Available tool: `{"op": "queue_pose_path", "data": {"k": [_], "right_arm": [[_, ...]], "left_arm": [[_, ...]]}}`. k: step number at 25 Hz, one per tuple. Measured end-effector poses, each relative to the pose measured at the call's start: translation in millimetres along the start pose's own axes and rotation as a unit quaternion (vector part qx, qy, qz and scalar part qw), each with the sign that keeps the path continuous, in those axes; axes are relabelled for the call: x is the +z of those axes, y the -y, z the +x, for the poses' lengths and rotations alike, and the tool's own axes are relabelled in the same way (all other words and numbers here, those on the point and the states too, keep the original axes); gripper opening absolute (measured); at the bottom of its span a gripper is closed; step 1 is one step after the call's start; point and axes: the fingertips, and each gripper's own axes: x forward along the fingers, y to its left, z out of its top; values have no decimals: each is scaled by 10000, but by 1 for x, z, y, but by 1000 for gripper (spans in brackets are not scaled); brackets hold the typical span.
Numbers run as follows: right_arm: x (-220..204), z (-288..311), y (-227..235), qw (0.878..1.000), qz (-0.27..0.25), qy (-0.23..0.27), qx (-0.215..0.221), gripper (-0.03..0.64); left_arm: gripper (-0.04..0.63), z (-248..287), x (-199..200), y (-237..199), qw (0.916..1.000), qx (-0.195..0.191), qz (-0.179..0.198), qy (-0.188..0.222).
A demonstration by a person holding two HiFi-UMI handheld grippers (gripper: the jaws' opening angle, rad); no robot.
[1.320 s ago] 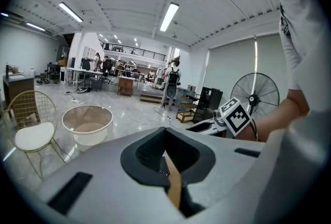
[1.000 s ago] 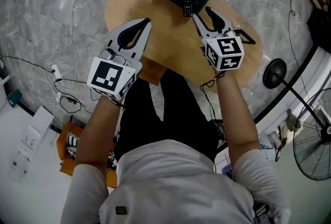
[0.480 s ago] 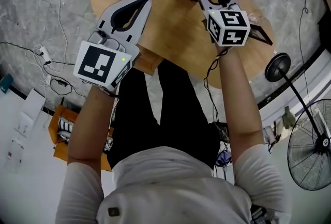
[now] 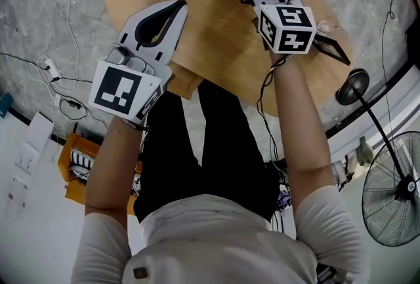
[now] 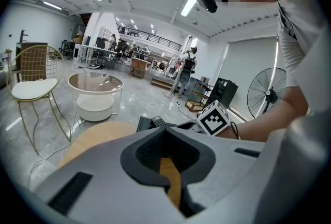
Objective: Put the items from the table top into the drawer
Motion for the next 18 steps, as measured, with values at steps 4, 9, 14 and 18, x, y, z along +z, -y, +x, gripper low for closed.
{"op": "queue_pose_path", "data": {"k": [4,9,14,18], "right_arm": [[0,4,-5,10000,-11,-24,76,190],[5,7,-16,9996,-127,-77,223,135],[13,8,-24,9991,-361,-78,231,96],[11,7,-38,9977,-616,-111,270,66]], "left_arm": [[9,1,-5,-2,10000,47,-77,7],[9,-3,-6,-4,9998,122,-155,59],[9,-15,-9,-12,9992,274,-252,123],[9,-31,-11,-17,9984,409,-325,206]]}}
